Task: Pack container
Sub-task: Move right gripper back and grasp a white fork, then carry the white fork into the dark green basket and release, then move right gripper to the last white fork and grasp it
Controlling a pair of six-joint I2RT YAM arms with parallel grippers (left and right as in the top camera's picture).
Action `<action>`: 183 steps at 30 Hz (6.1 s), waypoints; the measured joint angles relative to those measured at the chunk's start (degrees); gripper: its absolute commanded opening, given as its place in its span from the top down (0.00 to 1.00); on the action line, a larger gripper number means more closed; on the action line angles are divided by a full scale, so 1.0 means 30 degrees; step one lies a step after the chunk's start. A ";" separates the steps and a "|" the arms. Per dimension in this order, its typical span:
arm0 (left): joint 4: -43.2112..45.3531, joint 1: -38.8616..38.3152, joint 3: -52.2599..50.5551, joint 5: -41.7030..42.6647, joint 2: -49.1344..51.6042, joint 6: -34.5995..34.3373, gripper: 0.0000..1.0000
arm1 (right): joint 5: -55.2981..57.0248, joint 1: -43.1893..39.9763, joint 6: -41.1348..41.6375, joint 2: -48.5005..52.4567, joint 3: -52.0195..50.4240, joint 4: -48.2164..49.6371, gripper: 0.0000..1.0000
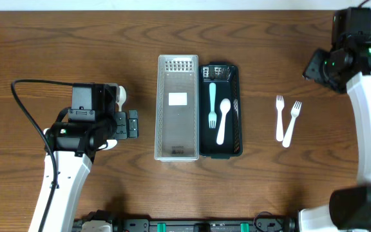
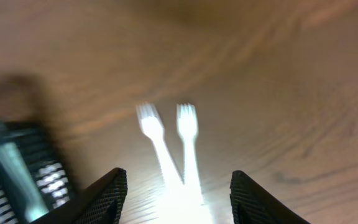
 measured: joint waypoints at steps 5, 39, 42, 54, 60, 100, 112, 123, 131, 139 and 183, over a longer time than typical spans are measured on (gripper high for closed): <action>-0.0007 0.0000 0.0000 -0.0007 -0.0007 0.0000 0.02 | -0.0175 -0.1071 -0.0131 0.1843 -0.3162 0.1851 0.45; -0.0066 0.0000 0.0000 -0.0007 0.0000 0.0000 0.02 | -0.1916 -0.1290 -0.0452 0.3577 -1.0265 0.8466 0.56; -0.0066 0.0000 0.0000 -0.0007 0.0000 0.0000 0.02 | -0.2004 -0.1290 -0.0481 0.3577 -1.0280 0.8466 0.76; -0.0066 0.0000 0.0000 0.0000 0.0000 0.0000 0.02 | -0.2033 -0.1290 -0.0517 0.3577 -1.0287 0.8466 0.99; -0.0066 0.0000 0.0000 -0.0007 -0.0007 0.0000 0.02 | -0.2033 -0.1013 -0.0517 0.3483 -1.0127 0.7293 0.99; -0.0262 0.0000 0.0000 0.0000 0.0000 0.0000 0.02 | -0.2229 1.1905 0.1290 0.5064 -0.1603 0.3745 0.63; -0.0270 0.0000 0.0000 -0.0007 0.0000 0.0000 0.02 | -0.0219 0.6499 0.1064 0.0393 0.0066 0.2521 0.53; -0.0270 0.0000 0.0000 -0.0007 -0.0007 0.0000 0.02 | 0.0189 0.3257 0.1013 0.2688 -0.1902 0.2820 0.38; -0.0270 0.0000 0.0000 -0.0007 0.0000 0.0000 0.02 | 0.0168 0.3104 -0.0350 0.5756 -0.4459 0.3905 0.39; -0.0270 0.0000 0.0000 -0.0007 0.0000 0.0000 0.02 | 0.0182 0.2397 -0.1195 0.6397 -0.4590 0.4357 0.40; -0.0270 0.0000 0.0000 0.0000 0.0000 0.0000 0.02 | -0.1902 0.1472 -0.2091 0.5938 -0.6980 0.7111 0.90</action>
